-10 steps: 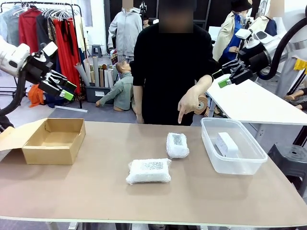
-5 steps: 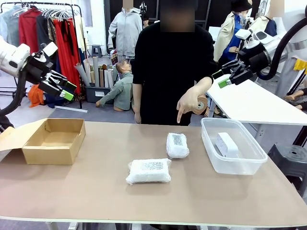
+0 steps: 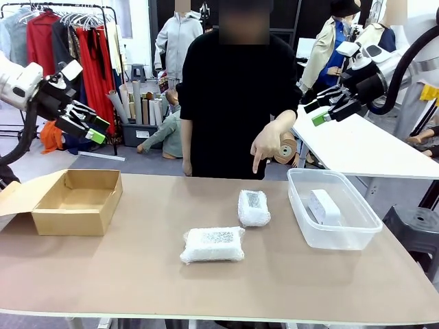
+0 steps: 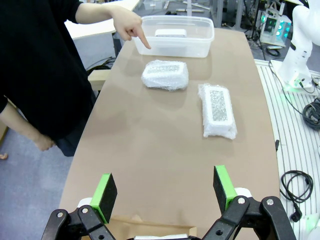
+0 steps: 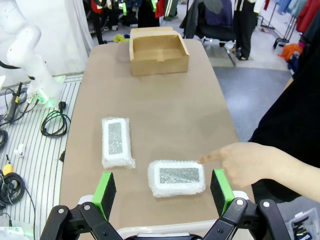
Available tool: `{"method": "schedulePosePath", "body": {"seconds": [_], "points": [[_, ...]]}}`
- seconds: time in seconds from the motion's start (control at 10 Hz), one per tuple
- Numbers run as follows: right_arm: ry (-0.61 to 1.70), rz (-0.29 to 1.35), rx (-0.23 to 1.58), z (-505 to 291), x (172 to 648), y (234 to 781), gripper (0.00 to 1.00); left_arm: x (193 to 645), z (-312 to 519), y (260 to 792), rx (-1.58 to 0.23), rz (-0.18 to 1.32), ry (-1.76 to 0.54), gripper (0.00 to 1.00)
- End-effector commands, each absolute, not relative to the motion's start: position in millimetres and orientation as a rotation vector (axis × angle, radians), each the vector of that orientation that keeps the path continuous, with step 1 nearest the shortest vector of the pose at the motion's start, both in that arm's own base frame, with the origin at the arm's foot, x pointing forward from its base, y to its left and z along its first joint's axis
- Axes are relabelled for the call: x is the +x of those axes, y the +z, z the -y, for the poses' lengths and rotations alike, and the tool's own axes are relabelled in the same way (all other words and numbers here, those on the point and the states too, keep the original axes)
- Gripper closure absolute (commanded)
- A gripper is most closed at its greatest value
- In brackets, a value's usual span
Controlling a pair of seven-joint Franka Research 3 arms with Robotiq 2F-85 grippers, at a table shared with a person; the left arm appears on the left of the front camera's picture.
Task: Separate and place wrapped and unwrapped clocks.
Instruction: Pick up the Digital clock indicated by the person.
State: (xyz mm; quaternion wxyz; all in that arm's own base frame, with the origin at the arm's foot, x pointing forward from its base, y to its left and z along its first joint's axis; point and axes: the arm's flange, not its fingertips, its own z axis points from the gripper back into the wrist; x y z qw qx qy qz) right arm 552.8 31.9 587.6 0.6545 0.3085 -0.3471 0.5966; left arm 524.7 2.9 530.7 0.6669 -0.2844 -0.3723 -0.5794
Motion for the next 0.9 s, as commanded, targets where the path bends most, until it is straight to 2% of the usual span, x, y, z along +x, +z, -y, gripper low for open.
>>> {"method": "schedulePosePath", "body": {"seconds": [0.0,0.1,0.3,0.5,0.8], "points": [[1.363,0.798,0.692,-31.4,551.7,588.1,0.00,519.3,8.0,538.0,-0.628,0.806,-1.312,0.00],[1.363,0.798,0.692,-31.4,551.7,588.1,0.00,508.2,19.7,547.5,-0.600,0.732,-1.296,0.00],[1.363,0.798,0.692,-31.4,551.7,588.1,0.00,496.9,51.2,560.1,-0.569,0.688,-1.285,0.00],[1.363,0.798,0.692,-31.4,551.7,588.1,0.00,486.8,95.6,564.6,-0.489,0.552,-1.165,0.00],[1.363,0.798,0.692,-31.4,551.7,588.1,0.00,478.9,155.4,562.2,-0.394,0.491,-1.042,0.00]]}}
